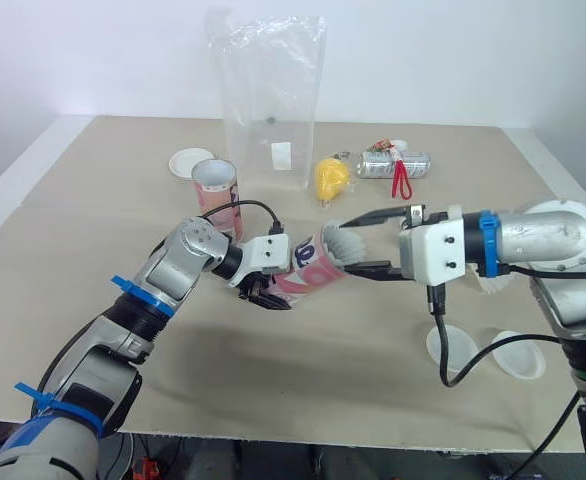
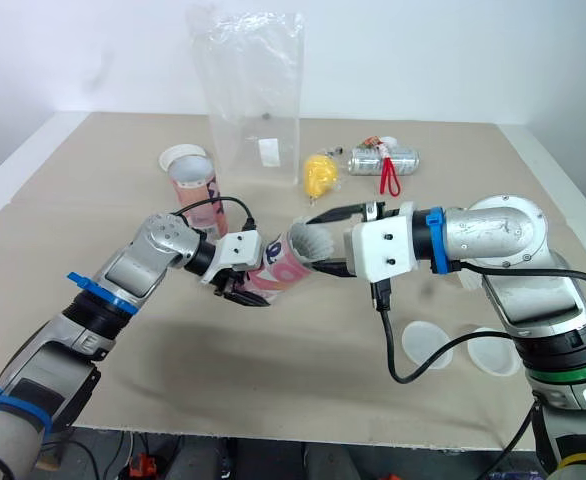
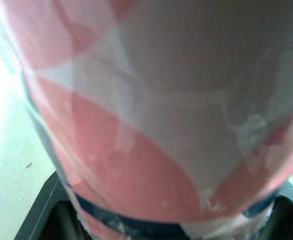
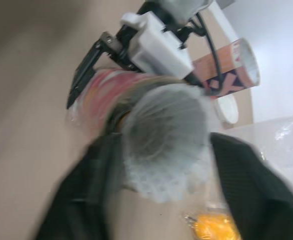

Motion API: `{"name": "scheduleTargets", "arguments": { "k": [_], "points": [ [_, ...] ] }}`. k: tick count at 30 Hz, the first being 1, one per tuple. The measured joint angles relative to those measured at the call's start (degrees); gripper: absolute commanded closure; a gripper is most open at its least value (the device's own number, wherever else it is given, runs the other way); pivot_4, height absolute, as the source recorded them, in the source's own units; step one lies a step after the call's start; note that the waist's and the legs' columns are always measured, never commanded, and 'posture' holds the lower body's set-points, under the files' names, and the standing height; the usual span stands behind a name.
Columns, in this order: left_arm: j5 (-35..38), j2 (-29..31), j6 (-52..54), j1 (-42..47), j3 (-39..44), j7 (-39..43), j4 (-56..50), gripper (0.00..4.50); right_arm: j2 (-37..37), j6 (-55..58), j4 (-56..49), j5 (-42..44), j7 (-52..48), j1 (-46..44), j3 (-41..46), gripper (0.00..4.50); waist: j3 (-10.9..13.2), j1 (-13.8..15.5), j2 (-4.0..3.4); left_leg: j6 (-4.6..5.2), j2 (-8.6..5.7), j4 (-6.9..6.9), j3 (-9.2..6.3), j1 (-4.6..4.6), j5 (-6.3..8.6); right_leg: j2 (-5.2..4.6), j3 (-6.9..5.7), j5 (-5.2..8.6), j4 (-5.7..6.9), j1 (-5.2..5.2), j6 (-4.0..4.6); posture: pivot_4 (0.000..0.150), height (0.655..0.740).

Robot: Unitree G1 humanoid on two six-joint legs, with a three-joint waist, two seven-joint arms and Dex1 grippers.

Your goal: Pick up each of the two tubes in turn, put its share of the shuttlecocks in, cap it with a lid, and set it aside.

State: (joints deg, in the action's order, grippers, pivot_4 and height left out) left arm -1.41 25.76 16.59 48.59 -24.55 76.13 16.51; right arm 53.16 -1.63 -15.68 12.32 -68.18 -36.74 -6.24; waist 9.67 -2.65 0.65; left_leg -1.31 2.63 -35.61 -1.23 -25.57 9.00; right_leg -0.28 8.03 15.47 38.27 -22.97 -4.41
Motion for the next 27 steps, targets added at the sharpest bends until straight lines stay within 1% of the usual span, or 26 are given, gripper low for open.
{"name": "scheduleTargets", "arguments": {
  "k": [5, 8, 11, 13, 15, 17, 18, 19, 20, 21, 22, 23, 24, 25, 27],
  "points": [
    [0.12, 0.08, 0.14, -0.08, 0.04, -0.16, -0.11, 1.53, -0.68, 12.99, -2.55, 11.97, 0.66, -0.2, 4.75, 0.03, 0.0, 0.0, 0.0, 0.0, 0.0, 0.01, -0.04, 0.0, 0.0, 0.0, 0.0, -0.03, 0.04, 0.0, 0.06, 0.15, 0.74],
    [0.09, 0.08, 0.08, -0.07, 0.03, -0.32, -0.04, 1.53, 0.21, 19.17, -2.47, 15.68, 1.03, -1.22, 7.13, 0.03, 0.01, 0.0, 0.0, 0.0, 0.0, -0.02, -0.02, 0.0, 0.0, -0.01, 0.0, -0.03, 0.04, 0.0, 0.04, 0.15, 0.74],
    [0.02, 0.08, -0.47, -0.05, 0.0, -0.31, 0.41, 1.53, 2.88, 26.61, -1.18, 19.83, 1.04, -1.8, 10.41, 0.03, 0.01, 0.0, 0.0, 0.0, 0.0, -0.02, -0.02, 0.0, 0.0, -0.01, -0.01, -0.02, 0.04, 0.0, 0.04, 0.15, 0.74],
    [-0.05, 0.16, -0.52, -0.01, 0.01, -0.19, 0.44, 1.53, 3.64, 29.12, -0.29, 20.71, 0.98, -1.79, 11.05, 0.03, 0.0, 0.0, 0.0, 0.0, 0.01, -0.01, -0.02, 0.01, 0.0, 0.0, -0.01, -0.02, 0.04, 0.0, 0.04, 0.15, 0.74],
    [-0.35, 0.2, -0.65, 0.12, -0.01, 0.06, 0.54, 1.53, 3.67, 29.19, -0.01, 20.33, 0.62, -1.79, 10.68, 0.42, 0.0, -0.01, -0.01, 0.0, 0.01, -0.01, -0.01, 0.01, 0.0, 0.0, -0.02, -0.01, 0.04, -0.02, 0.02, 0.15, 0.74],
    [-0.67, 0.22, -1.1, 0.52, -0.22, 0.51, 0.66, 1.53, 3.62, 28.01, 0.32, 17.82, -0.09, -2.57, 8.1, 0.77, 0.0, -0.03, -0.01, 0.0, 0.01, -0.02, 0.01, 0.02, 0.0, 0.0, -0.02, -0.01, 0.04, -0.04, 0.01, 0.15, 0.74],
    [-0.84, 0.16, -1.12, 0.79, -0.36, 0.67, 0.76, 1.53, 3.44, 27.0, 0.32, 15.97, -1.39, -3.54, 5.16, 1.35, 0.0, -0.06, -0.01, 0.0, 0.01, -0.02, 0.03, 0.02, 0.0, 0.0, -0.02, -0.01, 0.04, -0.06, 0.01, 0.15, 0.74],
    [-0.85, 0.11, -1.12, 0.81, -0.38, 0.68, 0.78, 1.53, 3.36, 26.67, 0.35, 15.52, -1.8, -3.8, 4.41, 1.55, 0.0, -0.06, -0.01, 0.0, 0.01, -0.02, 0.03, 0.02, 0.0, 0.0, -0.02, -0.01, 0.04, -0.06, 0.0, 0.15, 0.74],
    [-0.84, 0.11, -1.12, 0.83, -0.37, 0.71, 0.85, 1.53, 3.15, 26.31, 0.54, 14.75, -2.28, -4.49, 3.32, 1.91, 0.01, -0.07, -0.02, 0.0, 0.01, -0.02, 0.03, 0.02, 0.0, 0.0, -0.02, -0.01, 0.04, -0.07, 0.0, 0.15, 0.74],
    [-0.9, 0.06, -1.11, 1.03, -0.45, 0.82, 0.92, 1.53, 2.55, 25.38, 1.24, 13.0, -3.59, -6.57, 0.82, 2.39, 0.01, -0.07, -0.02, 0.0, 0.01, -0.02, 0.05, 0.01, 0.0, 0.0, -0.01, -0.02, 0.04, -0.08, 0.0, 0.15, 0.74],
    [-0.93, -0.05, -1.11, 1.11, -0.52, 0.82, 0.92, 1.53, 2.44, 25.05, 1.34, 12.52, -3.99, -7.1, 0.11, 2.83, 0.01, -0.07, -0.02, 0.0, 0.01, -0.02, 0.04, 0.01, 0.0, 0.0, -0.02, -0.02, 0.04, -0.08, 0.0, 0.15, 0.74],
    [-0.92, -0.14, -1.11, 1.13, -0.57, 0.82, 0.93, 1.53, 2.2, 24.59, 1.64, 11.82, -4.77, -7.83, -0.89, 3.15, 0.01, -0.05, -0.01, 0.0, 0.02, -0.01, 0.03, 0.01, 0.0, 0.0, -0.02, 0.0, 0.04, -0.08, 0.01, 0.15, 0.74],
    [-0.9, -0.16, -1.12, 1.14, -0.57, 0.85, 0.95, 1.53, 1.64, 24.05, 2.39, 10.9, -5.94, -8.89, -2.26, 3.66, 0.01, -0.05, -0.01, 0.0, 0.02, -0.01, 0.03, -0.01, 0.0, 0.0, -0.03, 0.0, 0.04, -0.08, 0.0, 0.15, 0.74],
    [-0.87, -0.22, -1.12, 1.17, -0.58, 0.92, 0.95, 1.53, 1.35, 23.68, 2.84, 10.13, -6.85, -9.25, -3.32, 4.42, 0.01, -0.02, -0.01, 0.0, 0.01, -0.01, 0.01, -0.03, 0.0, 0.0, -0.03, 0.01, 0.04, -0.08, 0.02, 0.15, 0.74],
    [-0.86, -0.18, -1.12, 1.19, -0.57, 1.02, 0.97, 1.53, 1.01, 23.02, 4.19, 8.87, -8.16, -10.01, -5.11, 4.42, 0.01, -0.04, -0.01, 0.0, 0.01, -0.01, 0.02, -0.04, 0.0, -0.01, -0.02, 0.01, 0.04, -0.1, 0.04, 0.15, 0.74]
  ]
}}
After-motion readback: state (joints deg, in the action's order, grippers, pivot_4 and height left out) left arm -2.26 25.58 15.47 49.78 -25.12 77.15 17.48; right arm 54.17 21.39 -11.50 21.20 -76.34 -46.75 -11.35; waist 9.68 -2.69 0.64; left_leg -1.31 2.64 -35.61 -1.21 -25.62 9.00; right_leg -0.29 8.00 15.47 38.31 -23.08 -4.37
